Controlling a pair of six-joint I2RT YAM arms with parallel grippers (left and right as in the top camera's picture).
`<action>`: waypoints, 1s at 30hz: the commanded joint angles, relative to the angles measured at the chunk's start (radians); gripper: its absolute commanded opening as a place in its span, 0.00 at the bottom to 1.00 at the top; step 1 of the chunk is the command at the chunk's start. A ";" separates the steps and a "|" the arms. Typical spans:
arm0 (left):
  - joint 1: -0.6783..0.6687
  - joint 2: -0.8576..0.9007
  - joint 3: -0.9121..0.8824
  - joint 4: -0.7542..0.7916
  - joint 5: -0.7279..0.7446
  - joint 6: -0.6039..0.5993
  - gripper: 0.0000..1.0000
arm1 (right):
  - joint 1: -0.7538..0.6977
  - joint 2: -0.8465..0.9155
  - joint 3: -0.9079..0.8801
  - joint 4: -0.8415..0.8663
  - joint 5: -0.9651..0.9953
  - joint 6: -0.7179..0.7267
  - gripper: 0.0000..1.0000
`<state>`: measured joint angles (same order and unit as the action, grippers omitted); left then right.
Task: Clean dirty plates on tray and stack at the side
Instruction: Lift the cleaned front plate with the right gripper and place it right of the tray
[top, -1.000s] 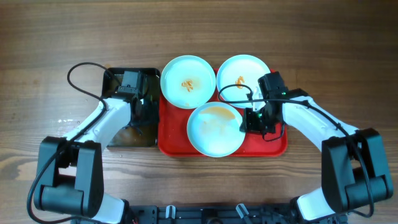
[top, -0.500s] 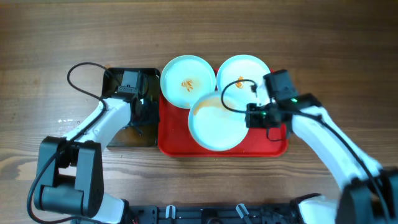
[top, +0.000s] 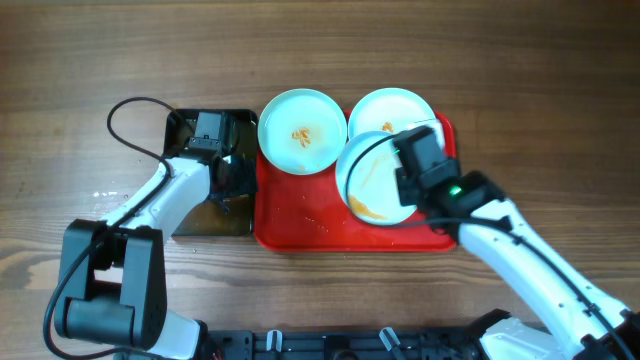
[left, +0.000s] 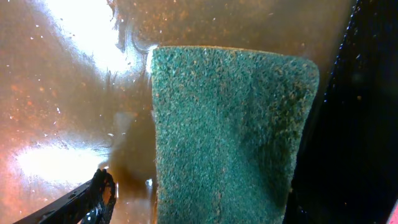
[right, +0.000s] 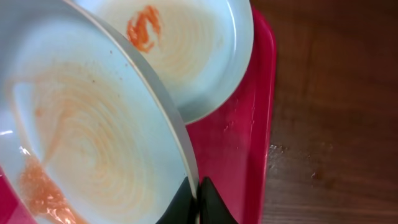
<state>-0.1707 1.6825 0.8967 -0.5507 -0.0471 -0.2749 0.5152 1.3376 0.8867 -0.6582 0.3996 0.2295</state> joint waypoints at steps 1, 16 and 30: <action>-0.001 -0.017 0.001 0.008 0.029 -0.002 0.85 | 0.145 -0.013 0.027 0.043 0.305 -0.101 0.04; -0.001 -0.017 0.001 0.009 0.028 -0.001 0.86 | 0.333 -0.013 0.027 0.409 0.571 -0.719 0.04; -0.001 -0.017 0.001 0.013 0.028 -0.001 0.86 | 0.324 -0.013 0.026 0.497 0.572 -0.715 0.04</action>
<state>-0.1688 1.6825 0.8967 -0.5434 -0.0471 -0.2749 0.8429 1.3376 0.8925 -0.1692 0.9474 -0.5797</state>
